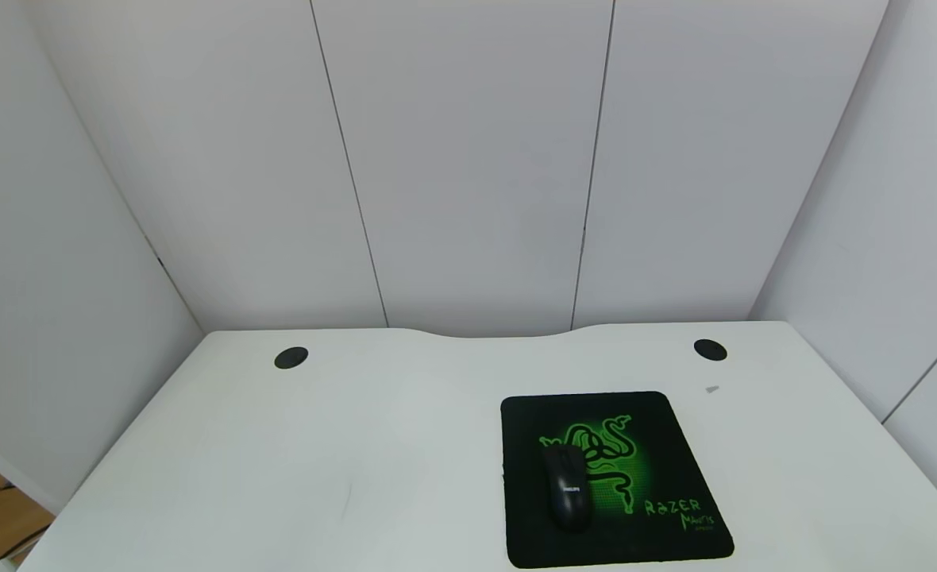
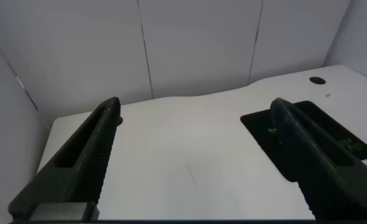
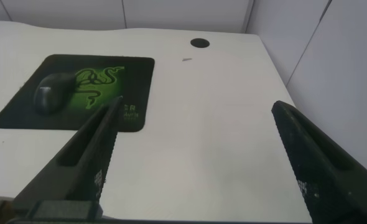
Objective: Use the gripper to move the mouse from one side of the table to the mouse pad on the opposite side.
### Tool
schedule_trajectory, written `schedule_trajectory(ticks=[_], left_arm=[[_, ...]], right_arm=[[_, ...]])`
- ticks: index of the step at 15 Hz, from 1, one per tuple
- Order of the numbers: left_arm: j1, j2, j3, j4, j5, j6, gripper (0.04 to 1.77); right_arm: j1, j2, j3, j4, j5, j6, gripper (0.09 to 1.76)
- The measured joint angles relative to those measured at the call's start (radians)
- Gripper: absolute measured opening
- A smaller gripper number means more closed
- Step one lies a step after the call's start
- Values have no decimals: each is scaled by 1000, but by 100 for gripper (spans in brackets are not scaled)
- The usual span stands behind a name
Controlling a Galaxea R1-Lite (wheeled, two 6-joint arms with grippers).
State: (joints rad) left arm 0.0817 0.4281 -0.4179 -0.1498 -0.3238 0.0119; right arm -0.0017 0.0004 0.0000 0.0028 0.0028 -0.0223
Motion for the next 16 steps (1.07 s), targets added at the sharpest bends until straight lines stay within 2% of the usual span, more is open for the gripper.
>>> schedule_trajectory(ticks=[3,12,14,16], left_arm=[[-52,-82,5,23,18,-5,172],[-76,-351,40,9,79,12,172],[-79,-397,88,-28,95,31,172],[-80,-418,176,-130,119,45,172]], right_arm=[[0,0,0,0,0,0,171],[0,0,0,0,0,0,171],[0,0,0,0,0,0,171],[0,0,0,0,0,0,171]])
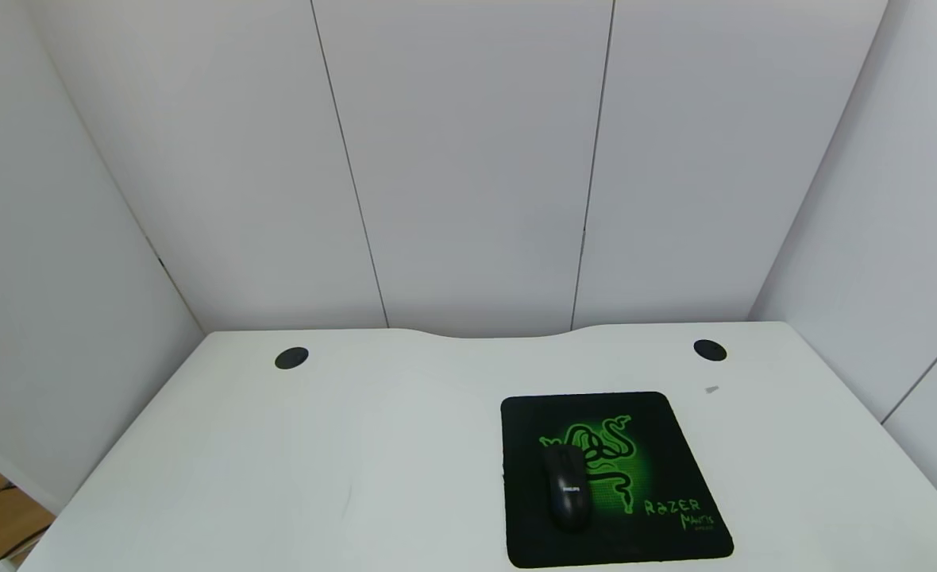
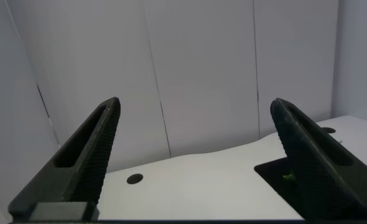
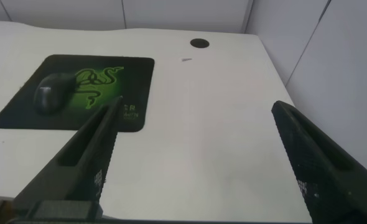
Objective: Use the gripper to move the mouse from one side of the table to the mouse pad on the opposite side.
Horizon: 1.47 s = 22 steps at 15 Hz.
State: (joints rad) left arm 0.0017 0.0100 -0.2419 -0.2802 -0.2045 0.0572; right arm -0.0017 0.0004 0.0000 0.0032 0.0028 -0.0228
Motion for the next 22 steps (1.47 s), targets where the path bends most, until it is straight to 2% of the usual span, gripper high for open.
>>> schedule_trajectory(ticks=[3,5,7,11,22], left_arm=[[0,-11,167,-109,55,16,172],[0,-12,223,-4,100,1,172],[0,-12,237,126,122,-5,172],[0,-13,242,286,181,-19,172],[0,-12,242,280,189,-47,172]], right_arm=[[0,0,0,0,0,0,171],[0,0,0,0,0,0,171],[0,0,0,0,0,0,171],[0,0,0,0,0,0,171],[0,0,0,0,0,0,171]])
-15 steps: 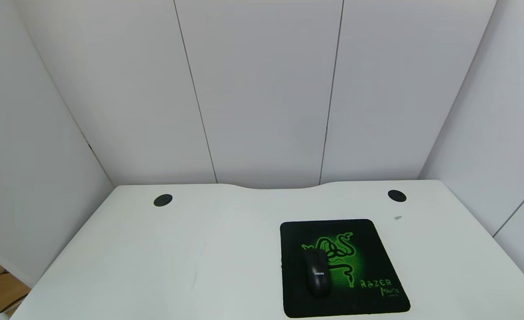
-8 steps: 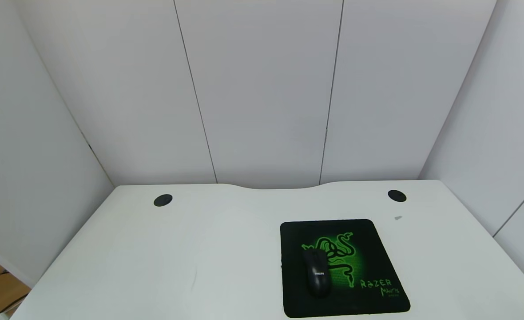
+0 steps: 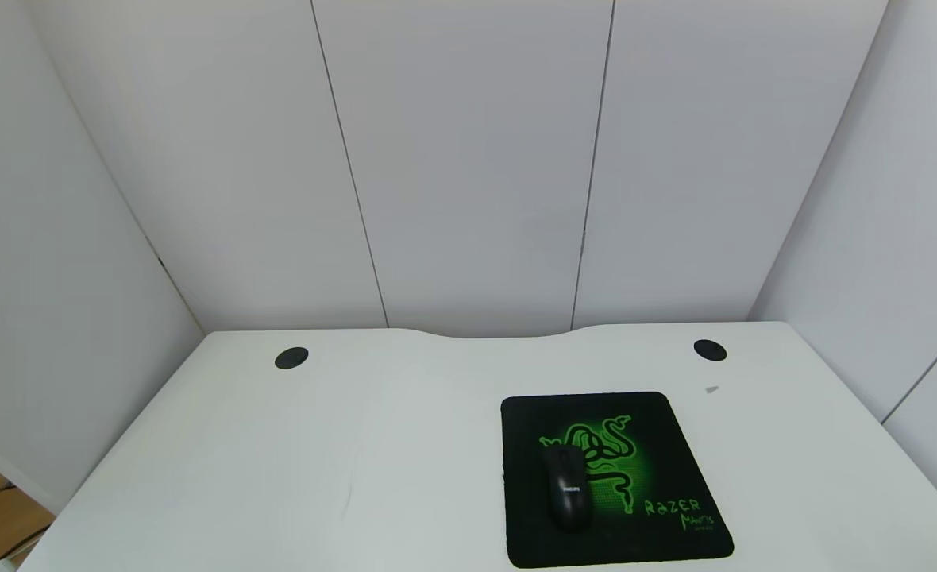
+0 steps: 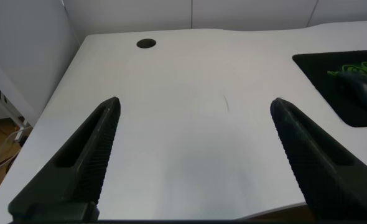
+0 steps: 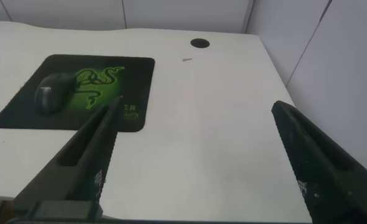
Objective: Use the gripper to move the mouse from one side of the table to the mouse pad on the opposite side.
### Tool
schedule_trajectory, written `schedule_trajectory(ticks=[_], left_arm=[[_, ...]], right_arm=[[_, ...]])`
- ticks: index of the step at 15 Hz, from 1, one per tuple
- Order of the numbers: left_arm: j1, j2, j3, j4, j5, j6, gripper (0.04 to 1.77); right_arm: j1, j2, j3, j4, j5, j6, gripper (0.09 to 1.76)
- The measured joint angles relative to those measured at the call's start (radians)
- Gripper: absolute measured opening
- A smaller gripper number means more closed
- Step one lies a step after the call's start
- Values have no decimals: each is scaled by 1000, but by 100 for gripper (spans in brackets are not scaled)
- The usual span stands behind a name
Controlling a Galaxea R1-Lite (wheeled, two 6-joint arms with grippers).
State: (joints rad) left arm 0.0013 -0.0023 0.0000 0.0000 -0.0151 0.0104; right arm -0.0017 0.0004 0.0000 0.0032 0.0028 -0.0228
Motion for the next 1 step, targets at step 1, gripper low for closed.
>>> schedule_trajectory(ticks=[1], left_arm=[[0,0,0,0,0,0,172]], right_arm=[[0,0,0,0,0,0,171]])
